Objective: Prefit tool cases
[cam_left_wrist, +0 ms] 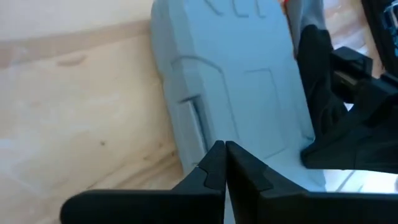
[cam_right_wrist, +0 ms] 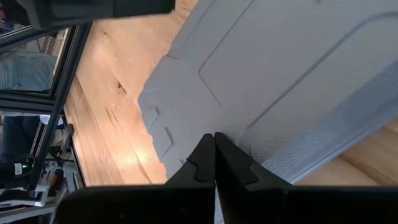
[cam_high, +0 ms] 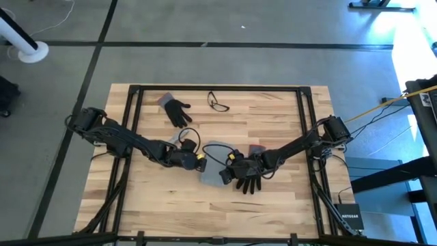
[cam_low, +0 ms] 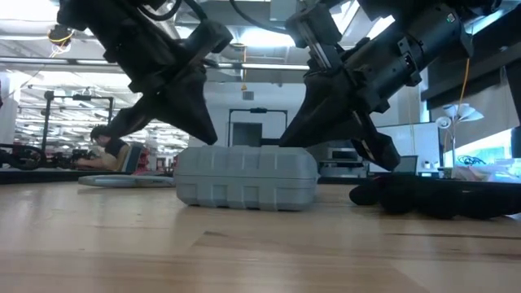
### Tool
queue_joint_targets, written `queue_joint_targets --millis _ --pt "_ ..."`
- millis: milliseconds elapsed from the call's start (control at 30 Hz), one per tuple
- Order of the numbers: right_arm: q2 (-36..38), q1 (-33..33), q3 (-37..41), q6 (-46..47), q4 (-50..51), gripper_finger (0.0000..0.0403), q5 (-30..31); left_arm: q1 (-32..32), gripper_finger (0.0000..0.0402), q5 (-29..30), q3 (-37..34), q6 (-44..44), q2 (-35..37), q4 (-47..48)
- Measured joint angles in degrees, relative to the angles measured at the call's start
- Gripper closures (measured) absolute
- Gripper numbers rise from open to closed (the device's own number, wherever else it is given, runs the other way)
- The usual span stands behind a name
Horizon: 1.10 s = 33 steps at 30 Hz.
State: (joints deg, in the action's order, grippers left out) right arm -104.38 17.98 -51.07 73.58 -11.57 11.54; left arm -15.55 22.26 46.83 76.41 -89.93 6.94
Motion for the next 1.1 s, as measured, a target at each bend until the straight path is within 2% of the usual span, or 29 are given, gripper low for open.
queue_joint_targets --millis 667,967,1100 --pt "0.0 -0.1 0.0 0.1 -0.7 0.0403 0.4 1.6 0.0398 -0.2 0.0 -7.8 -1.8 -0.4" --pt "0.0 -0.1 0.0 0.1 -0.8 0.0403 0.5 0.7 0.0327 -0.9 0.0 -5.7 -1.8 -1.5" --pt "0.0 -0.1 0.0 0.1 -0.8 0.0403 0.7 1.1 0.0313 -0.8 0.0 -4.4 -1.8 -5.0"
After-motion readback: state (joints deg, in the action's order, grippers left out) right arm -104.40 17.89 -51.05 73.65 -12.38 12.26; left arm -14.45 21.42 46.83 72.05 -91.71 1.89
